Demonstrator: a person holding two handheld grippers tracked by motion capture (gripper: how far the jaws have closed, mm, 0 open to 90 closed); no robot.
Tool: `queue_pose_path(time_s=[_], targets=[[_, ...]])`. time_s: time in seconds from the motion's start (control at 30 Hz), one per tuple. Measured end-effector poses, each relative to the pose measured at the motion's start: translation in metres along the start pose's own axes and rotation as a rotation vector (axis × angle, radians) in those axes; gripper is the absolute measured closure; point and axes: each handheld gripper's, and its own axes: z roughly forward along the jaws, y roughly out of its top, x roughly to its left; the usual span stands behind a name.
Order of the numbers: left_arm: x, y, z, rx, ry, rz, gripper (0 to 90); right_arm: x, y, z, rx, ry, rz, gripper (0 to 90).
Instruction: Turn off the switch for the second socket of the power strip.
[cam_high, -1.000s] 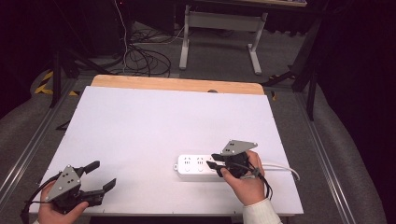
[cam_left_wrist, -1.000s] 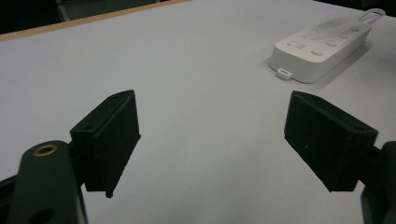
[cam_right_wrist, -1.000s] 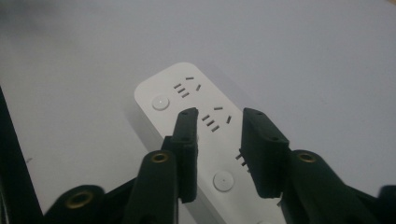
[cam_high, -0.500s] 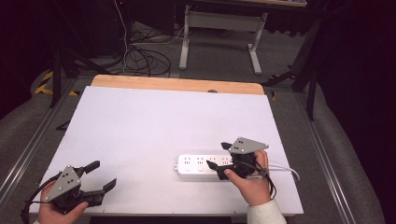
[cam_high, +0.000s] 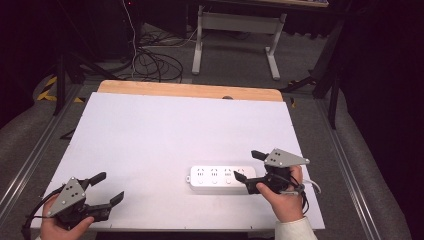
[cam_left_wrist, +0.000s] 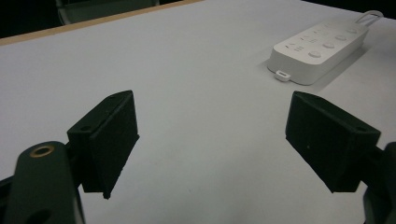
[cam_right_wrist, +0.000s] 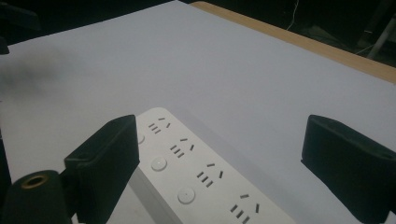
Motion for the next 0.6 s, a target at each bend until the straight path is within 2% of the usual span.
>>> queue_pose_path(time_s=[0.6], targets=[[-0.001,0.000,0.000,0.006,0.001,-0.002,17.3,-0.016,-0.039,-0.017,-0.036,-0.009,0.052,9.2]])
